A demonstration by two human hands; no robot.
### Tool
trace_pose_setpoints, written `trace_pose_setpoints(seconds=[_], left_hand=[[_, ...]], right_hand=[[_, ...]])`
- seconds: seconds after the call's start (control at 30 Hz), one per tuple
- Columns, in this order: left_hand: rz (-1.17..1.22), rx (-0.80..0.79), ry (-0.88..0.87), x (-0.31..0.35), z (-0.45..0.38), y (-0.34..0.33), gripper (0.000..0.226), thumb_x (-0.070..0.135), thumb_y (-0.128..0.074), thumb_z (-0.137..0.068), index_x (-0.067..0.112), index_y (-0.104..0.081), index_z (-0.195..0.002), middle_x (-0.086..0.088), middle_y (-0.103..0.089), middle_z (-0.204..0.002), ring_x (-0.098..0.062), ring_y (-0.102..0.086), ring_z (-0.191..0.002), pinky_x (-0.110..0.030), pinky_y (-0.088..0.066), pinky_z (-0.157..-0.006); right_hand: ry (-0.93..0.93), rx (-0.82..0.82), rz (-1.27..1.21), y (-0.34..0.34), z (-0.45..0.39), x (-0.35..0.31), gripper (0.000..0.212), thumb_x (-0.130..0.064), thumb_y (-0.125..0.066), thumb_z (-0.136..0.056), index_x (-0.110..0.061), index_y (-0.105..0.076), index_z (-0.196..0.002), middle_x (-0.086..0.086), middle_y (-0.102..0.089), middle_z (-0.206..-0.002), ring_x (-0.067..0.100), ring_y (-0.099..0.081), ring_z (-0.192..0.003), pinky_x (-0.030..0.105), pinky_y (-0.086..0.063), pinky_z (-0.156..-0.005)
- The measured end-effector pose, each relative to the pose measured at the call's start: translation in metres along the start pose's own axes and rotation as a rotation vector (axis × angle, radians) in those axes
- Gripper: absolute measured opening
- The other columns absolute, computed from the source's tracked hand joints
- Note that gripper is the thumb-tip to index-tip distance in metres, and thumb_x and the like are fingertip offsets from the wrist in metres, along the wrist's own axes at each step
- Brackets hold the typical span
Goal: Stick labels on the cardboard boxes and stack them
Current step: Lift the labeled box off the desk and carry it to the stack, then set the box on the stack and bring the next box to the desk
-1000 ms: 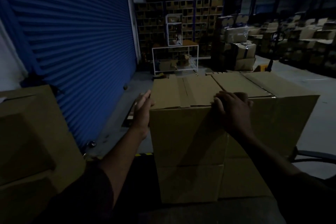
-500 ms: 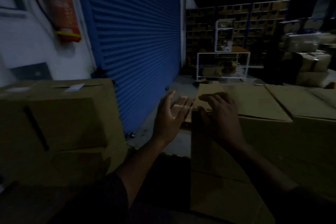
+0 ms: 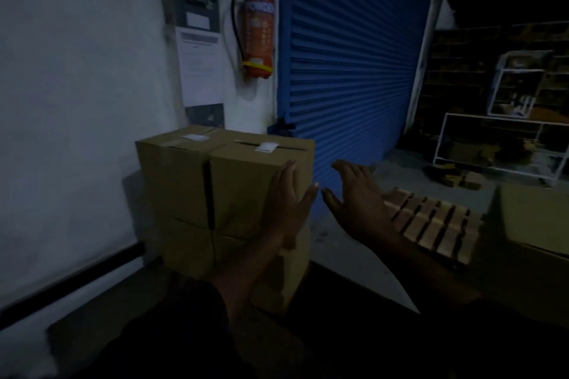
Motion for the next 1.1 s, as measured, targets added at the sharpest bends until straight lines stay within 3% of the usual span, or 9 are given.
trace_pose_setpoints(seconds=[0.1,0.37,0.47,0.57,0.67,0.8,0.93,1.03,1.1], left_hand=[[0.002,0.025,0.026,-0.034,-0.022,0.031,0.081,0.057,-0.061,-0.101,0.022,-0.024,-0.164,-0.002,-0.029,-0.169,-0.018,-0.035,-0.15,-0.043,-0.036,-0.122],[-0.154,0.168,-0.001,-0.12,-0.107,0.118,0.076,0.063,-0.055,-0.1,0.025,-0.031,-0.161,-0.001,-0.032,-0.168,-0.021,-0.034,-0.152,-0.047,-0.036,-0.121],[-0.119,0.173,0.035,-0.15,-0.132,0.129,0.081,0.074,-0.046,-0.092,0.025,-0.037,-0.156,0.0,-0.038,-0.163,-0.021,-0.04,-0.147,-0.051,-0.047,-0.114],[-0.079,0.141,0.074,-0.167,-0.14,0.125,0.078,0.07,-0.052,-0.093,0.025,-0.037,-0.156,-0.001,-0.037,-0.161,-0.023,-0.04,-0.146,-0.051,-0.047,-0.113],[-0.068,0.104,0.131,-0.181,-0.143,0.116,0.078,0.065,-0.058,-0.095,0.026,-0.034,-0.158,-0.002,-0.038,-0.162,-0.024,-0.039,-0.147,-0.049,-0.045,-0.114],[0.0,0.094,0.267,-0.187,-0.141,0.114,0.101,0.078,-0.058,-0.084,0.03,-0.02,-0.164,-0.004,-0.031,-0.169,-0.028,-0.037,-0.152,-0.054,-0.044,-0.116],[0.022,0.08,0.238,-0.168,-0.132,0.122,0.096,0.064,-0.071,-0.089,0.028,-0.023,-0.164,-0.004,-0.037,-0.165,-0.027,-0.042,-0.148,-0.051,-0.049,-0.111],[0.098,0.098,0.19,-0.14,-0.11,0.129,0.091,0.054,-0.073,-0.092,0.028,-0.025,-0.164,-0.002,-0.038,-0.165,-0.024,-0.043,-0.147,-0.048,-0.049,-0.111],[0.156,0.131,0.152,-0.118,-0.091,0.134,0.089,0.054,-0.075,-0.091,0.028,-0.029,-0.163,-0.001,-0.039,-0.163,-0.021,-0.043,-0.146,-0.044,-0.048,-0.111]], right_hand=[[-0.02,-0.042,0.028,-0.035,-0.033,-0.027,0.073,-0.061,-0.04,-0.093,-0.009,-0.048,-0.143,0.012,-0.053,-0.145,0.032,-0.047,-0.132,0.049,-0.04,-0.109],[-0.169,-0.029,0.08,-0.116,-0.102,-0.058,0.064,-0.046,-0.059,-0.097,-0.015,-0.04,-0.15,0.01,-0.035,-0.16,0.032,-0.029,-0.147,0.054,-0.029,-0.119],[-0.301,-0.009,0.068,-0.135,-0.108,-0.053,0.064,-0.048,-0.055,-0.099,-0.016,-0.036,-0.152,0.011,-0.024,-0.165,0.033,-0.02,-0.151,0.051,-0.024,-0.12],[-0.451,-0.004,0.041,-0.15,-0.104,-0.044,0.067,-0.05,-0.051,-0.101,-0.016,-0.031,-0.155,0.014,-0.019,-0.167,0.034,-0.015,-0.153,0.053,-0.022,-0.121],[-0.578,0.032,0.009,-0.159,-0.097,-0.039,0.067,-0.053,-0.051,-0.1,-0.014,-0.035,-0.152,0.015,-0.023,-0.164,0.038,-0.028,-0.148,0.051,-0.031,-0.117],[-0.601,0.062,-0.012,-0.162,-0.096,-0.042,0.06,-0.049,-0.055,-0.1,-0.013,-0.043,-0.145,0.016,-0.034,-0.157,0.034,-0.041,-0.137,0.042,-0.039,-0.107],[-0.624,0.102,-0.037,-0.152,-0.086,-0.047,0.052,-0.047,-0.057,-0.099,-0.016,-0.05,-0.139,0.015,-0.032,-0.157,0.028,-0.056,-0.12,0.037,-0.047,-0.097],[-0.62,0.182,-0.049,-0.131,-0.07,-0.054,0.053,-0.048,-0.058,-0.098,-0.016,-0.052,-0.14,0.012,-0.037,-0.154,0.026,-0.051,-0.127,0.031,-0.04,-0.1],[-0.612,0.256,-0.073,-0.11,-0.054,-0.062,0.055,-0.049,-0.06,-0.096,-0.018,-0.052,-0.141,0.01,-0.039,-0.153,0.026,-0.046,-0.133,0.036,-0.041,-0.107]])
Point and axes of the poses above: each hand's wrist, its own z-axis away from the middle knuckle, its own y-axis out of the back of the hand, x = y × z, the point moved 4 cm from there along -z, towards the middle knuckle
